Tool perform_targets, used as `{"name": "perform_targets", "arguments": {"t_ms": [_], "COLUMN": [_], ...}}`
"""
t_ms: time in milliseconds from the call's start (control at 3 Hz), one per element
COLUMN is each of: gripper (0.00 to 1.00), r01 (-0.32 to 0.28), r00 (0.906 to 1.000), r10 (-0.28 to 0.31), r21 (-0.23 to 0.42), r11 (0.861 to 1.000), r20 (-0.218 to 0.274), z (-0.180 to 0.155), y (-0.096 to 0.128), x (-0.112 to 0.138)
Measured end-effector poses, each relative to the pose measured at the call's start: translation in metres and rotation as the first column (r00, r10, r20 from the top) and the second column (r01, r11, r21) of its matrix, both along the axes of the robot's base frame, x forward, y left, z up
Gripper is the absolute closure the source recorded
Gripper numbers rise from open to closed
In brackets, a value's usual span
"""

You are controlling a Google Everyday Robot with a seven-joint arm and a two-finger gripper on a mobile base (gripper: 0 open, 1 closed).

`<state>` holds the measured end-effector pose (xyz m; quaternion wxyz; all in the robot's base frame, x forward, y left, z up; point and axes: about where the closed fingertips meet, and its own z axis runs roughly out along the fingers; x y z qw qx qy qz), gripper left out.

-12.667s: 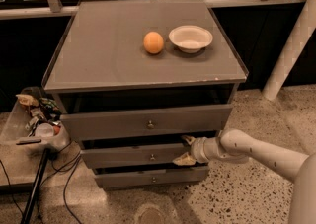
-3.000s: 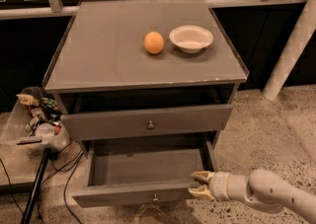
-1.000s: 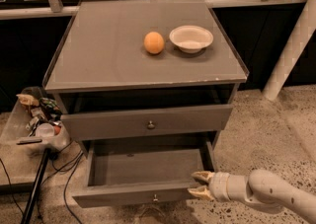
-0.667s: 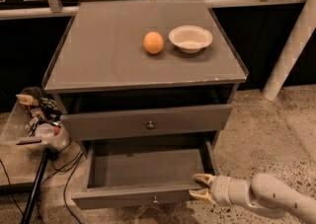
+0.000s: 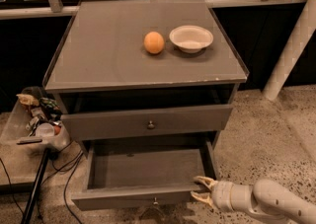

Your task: Open middle drawer

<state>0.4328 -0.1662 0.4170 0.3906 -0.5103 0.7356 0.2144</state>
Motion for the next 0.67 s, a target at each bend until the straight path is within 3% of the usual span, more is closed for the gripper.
{"name": "perform_targets", "arguments": {"t_ms": [333,667], "gripper": [1.0,1.0], "r01": [-0.016,-0.016], "r00": [0.9997,0.9997], "r10": [0.016,0.016], "r21": [0.008,0.008], "r11": [1.0,1.0], "r20": [0.021,0.021], "z": [0.0036,0.0087], "y": [0.0057,0.0055], "x": [-0.0242,-0.0226]}}
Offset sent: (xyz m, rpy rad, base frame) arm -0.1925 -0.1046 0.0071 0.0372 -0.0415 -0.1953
